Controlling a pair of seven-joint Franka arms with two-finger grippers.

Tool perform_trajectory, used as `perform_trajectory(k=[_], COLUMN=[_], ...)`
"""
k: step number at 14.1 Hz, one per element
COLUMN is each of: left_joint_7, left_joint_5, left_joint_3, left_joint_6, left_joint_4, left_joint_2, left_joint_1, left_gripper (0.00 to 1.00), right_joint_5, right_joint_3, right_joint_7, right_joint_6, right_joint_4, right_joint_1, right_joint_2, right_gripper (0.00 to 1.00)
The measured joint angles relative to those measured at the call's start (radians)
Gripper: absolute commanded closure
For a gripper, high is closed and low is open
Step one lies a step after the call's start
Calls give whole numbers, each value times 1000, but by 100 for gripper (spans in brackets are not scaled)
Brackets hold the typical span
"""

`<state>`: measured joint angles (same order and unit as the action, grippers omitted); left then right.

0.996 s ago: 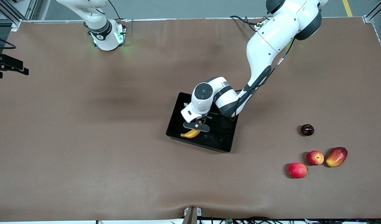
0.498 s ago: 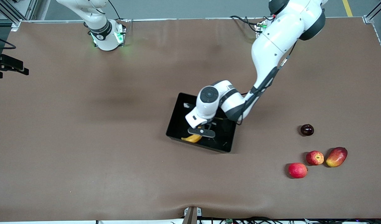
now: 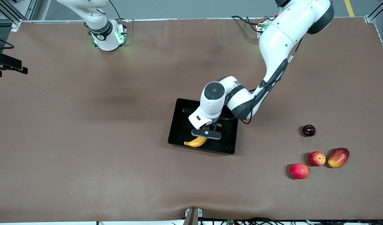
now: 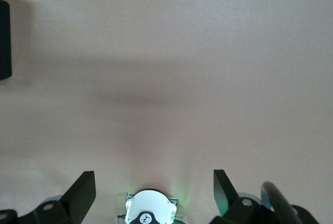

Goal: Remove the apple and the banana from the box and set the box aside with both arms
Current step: 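Lower the left gripper and grasp the banana by its middle, then lift the banana with the left gripper while the right gripper reaches the tray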

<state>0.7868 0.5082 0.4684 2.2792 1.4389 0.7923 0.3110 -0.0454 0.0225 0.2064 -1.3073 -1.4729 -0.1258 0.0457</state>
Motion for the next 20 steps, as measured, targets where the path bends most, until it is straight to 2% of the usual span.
perform_trajectory(k=[3, 5, 7, 11, 15, 20], left_joint_7=[2, 2, -20, -263, -494, -719], left_joint_5=[-18, -22, -22, -22, -23, -24], left_joint_3=[-5, -6, -7, -12, -12, -15], left_joint_6=[-136, -223, -279, -319, -320, -278], left_joint_4=[-3, -3, -1, 1, 1, 7], left_joint_2=[-94, -143, -169, -176, -178, -169], left_joint_1=[-9, -48, -107, -262, -412, -563], left_gripper=[100, 100, 100, 100, 100, 100], right_joint_5=[-43, -119, -150, -193, -200, -200], right_joint_3=[-10, -12, -13, -16, -19, -20], right_joint_7=[-98, -168, -195, -288, -449, -622], right_joint_6=[30, 33, -3, -204, -390, -638], right_joint_4=[-1, -7, -14, -22, -24, -27], right_joint_1=[40, 64, 95, 190, 358, 515], right_joint_2=[1, 14, 57, 204, 323, 452], right_gripper=[0, 0, 0, 0, 0, 0])
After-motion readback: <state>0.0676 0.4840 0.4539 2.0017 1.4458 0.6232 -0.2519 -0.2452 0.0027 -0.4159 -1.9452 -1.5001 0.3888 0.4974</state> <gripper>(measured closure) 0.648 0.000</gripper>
